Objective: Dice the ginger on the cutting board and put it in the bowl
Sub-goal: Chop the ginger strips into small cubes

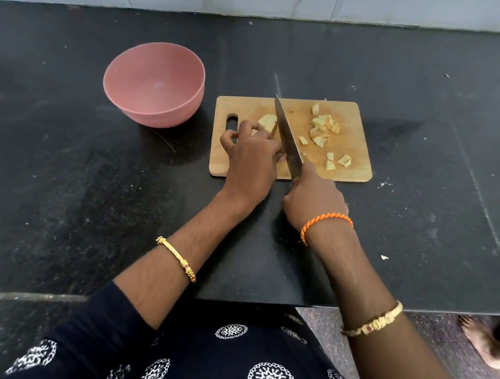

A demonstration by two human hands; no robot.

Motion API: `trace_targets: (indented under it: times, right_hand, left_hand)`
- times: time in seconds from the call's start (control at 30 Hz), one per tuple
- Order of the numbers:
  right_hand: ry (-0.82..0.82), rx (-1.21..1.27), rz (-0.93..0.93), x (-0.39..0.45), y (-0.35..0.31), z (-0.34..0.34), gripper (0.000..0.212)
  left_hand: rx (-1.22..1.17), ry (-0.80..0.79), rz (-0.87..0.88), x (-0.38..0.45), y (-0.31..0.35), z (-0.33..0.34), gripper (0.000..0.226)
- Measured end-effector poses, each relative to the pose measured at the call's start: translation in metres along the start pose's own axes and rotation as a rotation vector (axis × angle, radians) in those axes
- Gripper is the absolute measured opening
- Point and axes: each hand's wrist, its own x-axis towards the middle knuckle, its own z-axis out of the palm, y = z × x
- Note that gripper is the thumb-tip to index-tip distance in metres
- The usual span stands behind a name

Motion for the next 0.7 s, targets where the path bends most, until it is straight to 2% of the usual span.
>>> trace_targets:
  times: [0.13,0.27,0.37,0.5,0.7]
  right_hand:
    - [-0.059,-0.012,0.009,0.007,-0.006,-0.003,0.038]
    - [-0.049,-0.006,0.024,-0.008,0.010,0.002,0.028]
    - [-0.039,0.102,0.026,-0.017,0.027,0.005,0.021]
    - [0.084,0.258,-0.008,-0.023,0.040,0.002,0.010]
    - [0.174,0.320,0.095,-0.014,0.058,-0.009,0.010]
  left_hand:
    - [0.027,0.017,-0.011,-0.001,-0.001,0.000,0.013]
    - [0.062,0.035,-0.026,-0.001,0.000,0.000,0.015]
    - [0.085,0.033,-0.007,-0.002,0.000,0.001,0.019]
    - [0.111,0.031,0.023,-0.005,-0.001,0.003,0.016]
    - [0.033,0.088,0.033,-0.005,0.000,0.001,0.011]
